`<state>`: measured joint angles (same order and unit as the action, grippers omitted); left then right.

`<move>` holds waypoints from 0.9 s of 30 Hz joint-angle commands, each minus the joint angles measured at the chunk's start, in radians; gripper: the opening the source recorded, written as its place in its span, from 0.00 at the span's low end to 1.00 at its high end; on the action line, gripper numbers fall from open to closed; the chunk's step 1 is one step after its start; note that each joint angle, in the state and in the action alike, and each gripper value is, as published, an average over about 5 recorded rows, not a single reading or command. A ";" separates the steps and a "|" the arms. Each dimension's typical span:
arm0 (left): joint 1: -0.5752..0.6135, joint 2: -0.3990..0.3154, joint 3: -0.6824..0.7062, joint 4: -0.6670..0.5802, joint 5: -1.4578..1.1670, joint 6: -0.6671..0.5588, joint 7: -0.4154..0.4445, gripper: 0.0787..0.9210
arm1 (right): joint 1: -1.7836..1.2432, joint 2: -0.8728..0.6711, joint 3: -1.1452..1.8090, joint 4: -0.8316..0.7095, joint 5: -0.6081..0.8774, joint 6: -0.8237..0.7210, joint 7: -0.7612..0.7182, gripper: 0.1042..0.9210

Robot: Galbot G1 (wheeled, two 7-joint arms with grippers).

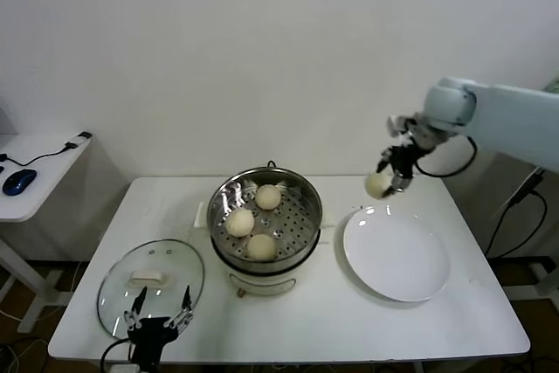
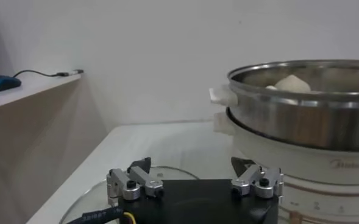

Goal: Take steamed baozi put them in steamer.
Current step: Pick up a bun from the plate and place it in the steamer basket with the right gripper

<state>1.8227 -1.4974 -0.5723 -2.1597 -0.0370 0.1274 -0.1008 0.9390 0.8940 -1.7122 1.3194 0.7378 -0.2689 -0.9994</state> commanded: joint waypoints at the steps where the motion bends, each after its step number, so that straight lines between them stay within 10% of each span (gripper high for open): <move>1: 0.000 0.001 0.001 -0.008 -0.001 0.004 0.000 0.88 | 0.156 0.263 -0.008 0.164 0.325 -0.125 0.120 0.69; 27: 0.011 -0.002 -0.001 -0.013 -0.016 0.004 -0.001 0.88 | -0.325 0.322 0.120 -0.002 0.094 -0.258 0.316 0.68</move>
<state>1.8318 -1.5000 -0.5728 -2.1719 -0.0522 0.1323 -0.1017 0.7210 1.2002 -1.6252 1.3373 0.8705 -0.4951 -0.7248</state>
